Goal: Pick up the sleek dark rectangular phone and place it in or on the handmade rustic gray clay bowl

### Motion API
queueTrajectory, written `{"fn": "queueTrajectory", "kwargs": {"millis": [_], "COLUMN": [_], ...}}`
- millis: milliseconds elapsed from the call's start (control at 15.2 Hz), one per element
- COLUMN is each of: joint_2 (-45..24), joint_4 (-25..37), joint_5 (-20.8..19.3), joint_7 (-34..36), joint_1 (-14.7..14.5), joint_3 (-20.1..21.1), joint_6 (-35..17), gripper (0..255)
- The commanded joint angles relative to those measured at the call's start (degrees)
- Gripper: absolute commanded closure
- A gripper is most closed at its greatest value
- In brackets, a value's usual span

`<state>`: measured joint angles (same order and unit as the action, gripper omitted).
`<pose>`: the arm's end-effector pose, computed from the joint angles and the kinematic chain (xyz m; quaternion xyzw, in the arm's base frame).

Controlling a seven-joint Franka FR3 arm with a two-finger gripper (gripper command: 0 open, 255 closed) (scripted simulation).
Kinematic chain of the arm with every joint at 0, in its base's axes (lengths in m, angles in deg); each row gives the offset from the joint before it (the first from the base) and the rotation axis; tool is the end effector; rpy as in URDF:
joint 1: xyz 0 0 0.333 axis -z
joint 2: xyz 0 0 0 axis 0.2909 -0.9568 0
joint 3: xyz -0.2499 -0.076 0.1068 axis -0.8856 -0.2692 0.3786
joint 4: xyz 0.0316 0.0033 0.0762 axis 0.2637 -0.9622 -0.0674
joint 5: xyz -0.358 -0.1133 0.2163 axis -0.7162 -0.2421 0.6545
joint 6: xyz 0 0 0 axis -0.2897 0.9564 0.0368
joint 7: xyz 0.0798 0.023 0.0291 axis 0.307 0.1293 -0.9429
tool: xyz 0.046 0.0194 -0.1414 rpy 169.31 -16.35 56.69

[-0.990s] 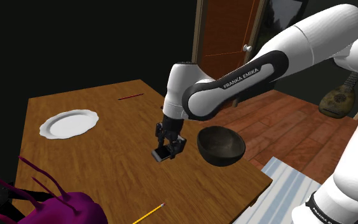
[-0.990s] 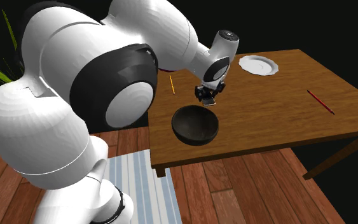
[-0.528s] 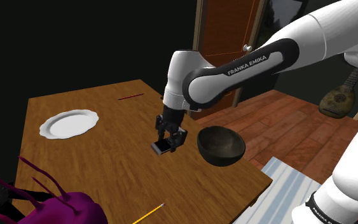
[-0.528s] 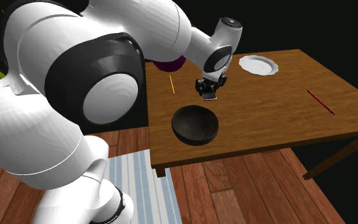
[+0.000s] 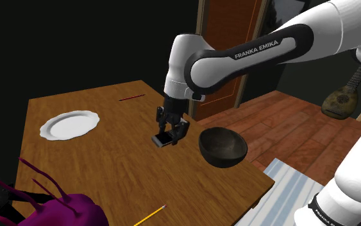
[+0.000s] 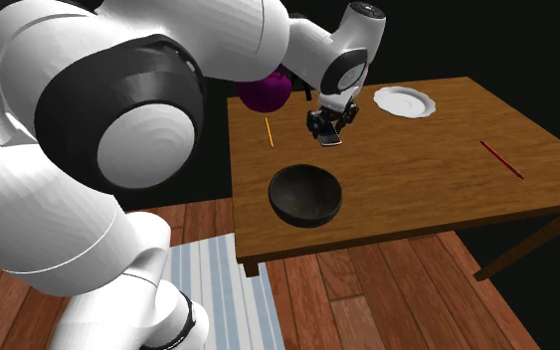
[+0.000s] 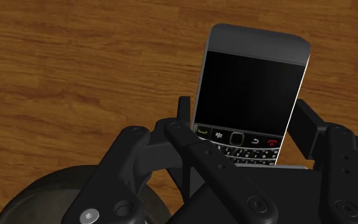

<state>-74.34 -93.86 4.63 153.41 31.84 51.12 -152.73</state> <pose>0.5261 0.3359 0.3489 -0.7232 0.6824 0.0758 0.0753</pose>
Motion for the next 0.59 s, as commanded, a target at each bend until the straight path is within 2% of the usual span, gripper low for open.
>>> {"fn": "queueTrajectory", "kwargs": {"millis": [0, 528], "joint_2": [0.77, 2.73], "joint_4": [0.92, 5.46], "joint_5": [0.56, 1.76], "joint_7": [-0.22, -0.29], "joint_1": [0.23, 0.70], "joint_3": [0.05, 0.06], "joint_6": [1.52, 7.49], "gripper": [255, 255]}}
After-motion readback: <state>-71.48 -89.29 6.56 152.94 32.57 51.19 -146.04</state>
